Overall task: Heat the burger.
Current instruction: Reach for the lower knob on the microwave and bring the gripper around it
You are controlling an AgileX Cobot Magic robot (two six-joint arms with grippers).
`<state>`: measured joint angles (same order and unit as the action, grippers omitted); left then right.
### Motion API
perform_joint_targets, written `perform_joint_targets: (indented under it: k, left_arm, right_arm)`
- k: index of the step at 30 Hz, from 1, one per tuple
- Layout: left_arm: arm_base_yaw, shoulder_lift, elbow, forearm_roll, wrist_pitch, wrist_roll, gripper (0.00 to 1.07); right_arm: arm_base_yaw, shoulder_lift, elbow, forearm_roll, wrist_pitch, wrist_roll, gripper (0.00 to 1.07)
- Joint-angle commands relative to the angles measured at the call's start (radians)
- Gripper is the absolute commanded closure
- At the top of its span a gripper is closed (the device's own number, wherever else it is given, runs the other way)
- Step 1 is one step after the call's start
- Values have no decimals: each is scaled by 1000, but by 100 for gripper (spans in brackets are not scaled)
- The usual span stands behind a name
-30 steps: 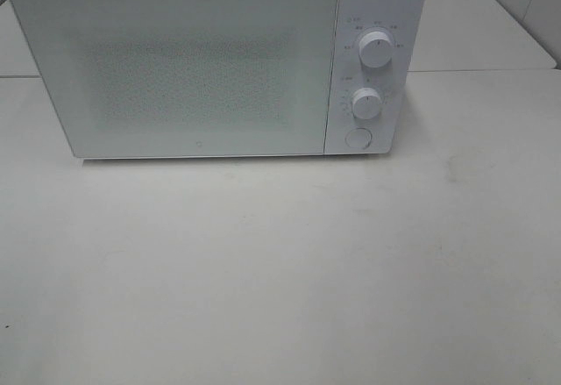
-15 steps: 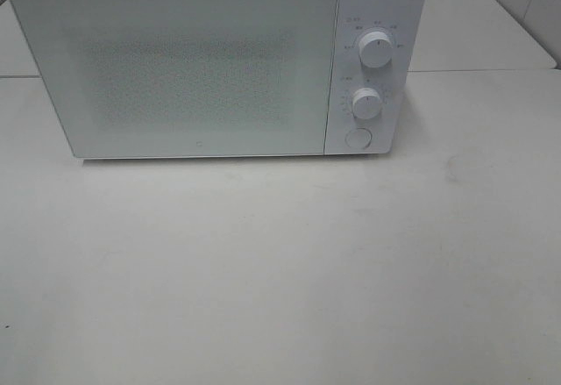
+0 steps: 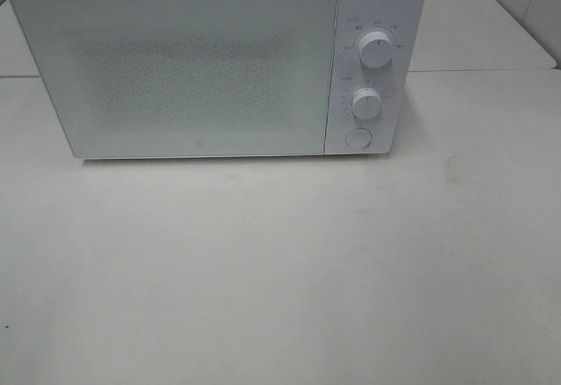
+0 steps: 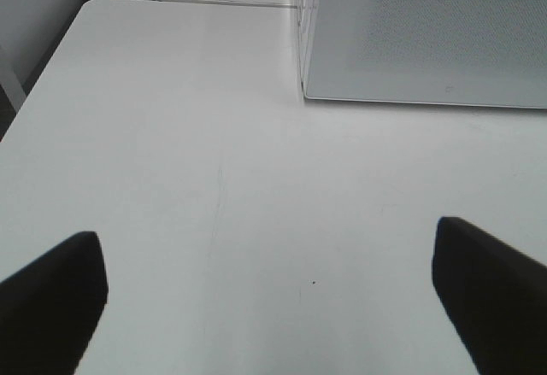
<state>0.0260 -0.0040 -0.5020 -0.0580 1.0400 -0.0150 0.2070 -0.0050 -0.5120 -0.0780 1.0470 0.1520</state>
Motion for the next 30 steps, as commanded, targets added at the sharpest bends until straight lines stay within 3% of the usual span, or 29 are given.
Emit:
perform_joint_targets:
  k: [1, 17, 30]
  left_arm:
    - [1, -26, 3, -3, -4, -5, 9]
    - [1, -26, 3, -3, -4, -5, 9]
    - [1, -26, 3, -3, -4, -5, 9]
  right_arm:
    - [-8, -27, 2, -6, -8, 3, 34]
    - [-8, -27, -2, 7, -13, 6, 34]
    - [-8, 198, -30, 9, -203, 7, 34]
